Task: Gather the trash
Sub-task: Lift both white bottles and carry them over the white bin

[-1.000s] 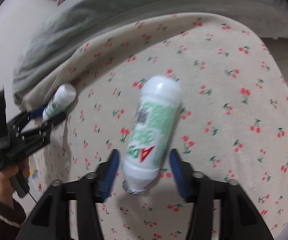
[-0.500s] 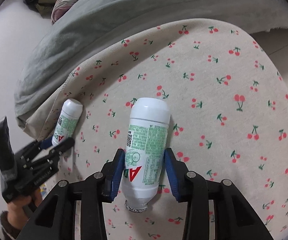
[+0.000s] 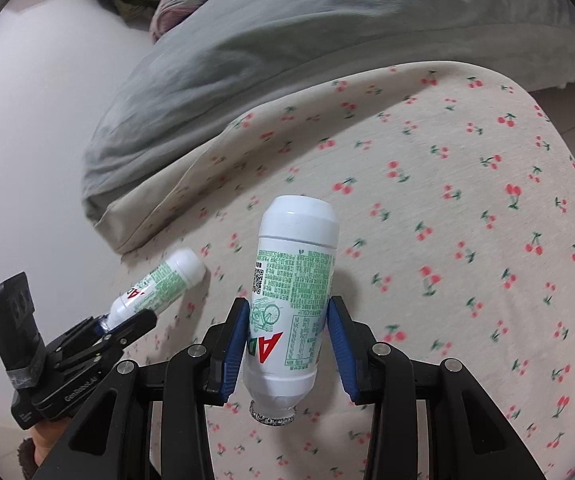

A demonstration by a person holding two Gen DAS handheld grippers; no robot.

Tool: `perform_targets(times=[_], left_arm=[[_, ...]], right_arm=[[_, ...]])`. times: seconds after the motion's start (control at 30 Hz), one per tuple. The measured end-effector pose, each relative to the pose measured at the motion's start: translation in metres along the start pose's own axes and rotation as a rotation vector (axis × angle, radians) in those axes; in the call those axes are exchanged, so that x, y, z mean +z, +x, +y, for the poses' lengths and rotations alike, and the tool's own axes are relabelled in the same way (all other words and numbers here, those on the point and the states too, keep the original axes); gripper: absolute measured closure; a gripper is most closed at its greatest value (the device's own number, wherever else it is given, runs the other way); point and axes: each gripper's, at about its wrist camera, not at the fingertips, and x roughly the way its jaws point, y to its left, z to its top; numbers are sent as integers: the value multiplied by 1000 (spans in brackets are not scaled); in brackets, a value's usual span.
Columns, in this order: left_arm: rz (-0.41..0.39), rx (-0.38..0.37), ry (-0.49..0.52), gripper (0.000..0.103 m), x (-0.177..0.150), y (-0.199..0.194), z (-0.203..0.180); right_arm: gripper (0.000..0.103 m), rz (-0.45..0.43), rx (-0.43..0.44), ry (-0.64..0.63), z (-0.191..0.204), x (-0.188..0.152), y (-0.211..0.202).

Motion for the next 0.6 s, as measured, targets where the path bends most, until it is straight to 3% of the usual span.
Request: perform_targets(times=[0.23,0.6], left_arm=[[-47,0,-80,63,-34,-20,25],[-112,-31,-169,63,-61,-48,62]], right_arm=[[62,12,10,-54,29,-20,8],[62,12,29,-127,74,-38,15]])
